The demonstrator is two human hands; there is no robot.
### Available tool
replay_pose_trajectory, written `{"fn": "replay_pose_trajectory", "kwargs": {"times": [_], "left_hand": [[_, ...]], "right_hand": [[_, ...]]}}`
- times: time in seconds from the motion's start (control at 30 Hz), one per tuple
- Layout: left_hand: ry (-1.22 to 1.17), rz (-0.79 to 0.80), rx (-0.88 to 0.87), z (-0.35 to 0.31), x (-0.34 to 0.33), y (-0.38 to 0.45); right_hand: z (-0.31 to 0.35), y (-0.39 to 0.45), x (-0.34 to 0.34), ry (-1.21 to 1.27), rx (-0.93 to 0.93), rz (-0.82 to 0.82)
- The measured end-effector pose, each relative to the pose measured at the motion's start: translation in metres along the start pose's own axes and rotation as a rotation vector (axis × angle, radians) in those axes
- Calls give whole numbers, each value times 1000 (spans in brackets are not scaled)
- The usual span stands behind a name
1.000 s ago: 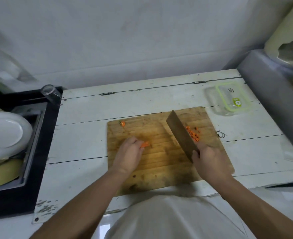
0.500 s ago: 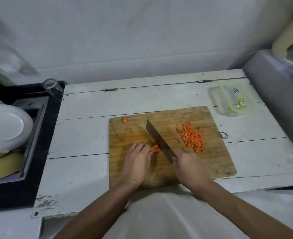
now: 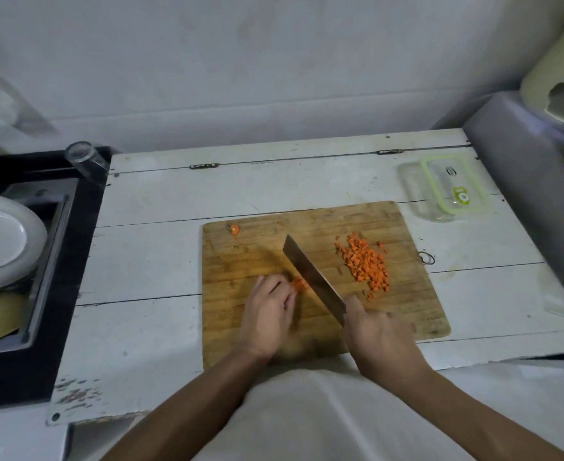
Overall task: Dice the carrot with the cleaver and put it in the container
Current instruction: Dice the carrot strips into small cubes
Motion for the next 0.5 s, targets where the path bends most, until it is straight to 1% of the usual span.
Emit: {"fn": "replay_pose_trajectory", "kwargs": {"times": [0.1, 0.23, 0.43, 0.5], "left_hand": [[-1, -2, -14, 0, 1, 0], [3, -4, -45, -2, 0, -1], [24, -8, -40, -6, 3, -1], [52, -18, -32, -9, 3, 2]], "right_hand": [[2, 1, -6, -18, 13, 46], [6, 1, -6, -22, 25, 59], [-6, 4, -4, 54, -80, 47], [-3, 8, -7, 73, -77, 59]]}}
Point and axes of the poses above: each hand's wrist, its own y-axis towards the middle knuckle, its own x-axis out of the back of the hand, z = x × y, the point moved 10 cm from there along y, towards the middle knuckle, and after that the axes turned 6 degrees about x, right-handed, at the moved point
